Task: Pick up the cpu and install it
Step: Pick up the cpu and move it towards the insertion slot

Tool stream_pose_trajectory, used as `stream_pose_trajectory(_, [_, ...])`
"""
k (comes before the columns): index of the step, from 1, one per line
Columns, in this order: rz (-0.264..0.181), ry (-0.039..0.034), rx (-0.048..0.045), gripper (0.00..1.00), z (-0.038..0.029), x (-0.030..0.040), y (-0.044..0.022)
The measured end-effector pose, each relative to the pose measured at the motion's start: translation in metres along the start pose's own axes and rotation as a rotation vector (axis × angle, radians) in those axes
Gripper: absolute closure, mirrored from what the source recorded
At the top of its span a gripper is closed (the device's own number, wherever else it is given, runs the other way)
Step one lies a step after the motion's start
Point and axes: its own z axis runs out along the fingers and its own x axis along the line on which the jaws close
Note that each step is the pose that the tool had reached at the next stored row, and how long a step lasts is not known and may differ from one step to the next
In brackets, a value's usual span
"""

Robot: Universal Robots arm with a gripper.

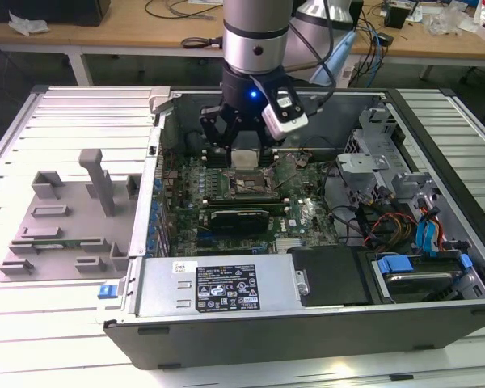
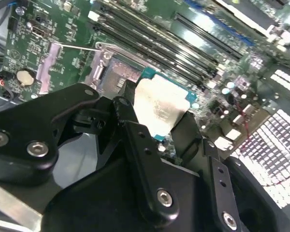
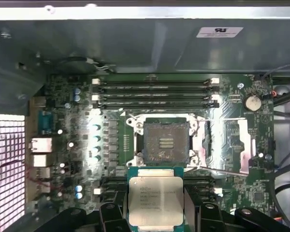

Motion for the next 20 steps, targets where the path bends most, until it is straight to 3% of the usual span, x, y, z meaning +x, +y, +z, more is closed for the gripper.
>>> stream_pose_trajectory(3, [0.0,0.0001,0.0,0.45,0.0026,-0.0057,0.002])
stream_pose_trajectory(6, [0.0,0.0001,0.0,0.45,0.0062,-0.0072,0.0052])
stream_pose_trajectory(12, [-0.008,-0.0007,-0.0001,0.45,0.0193,-0.0069,0.0218])
stream_pose_trajectory(20, [-0.009,-0.0008,0.0,0.45,0.0207,-0.0069,0.0229])
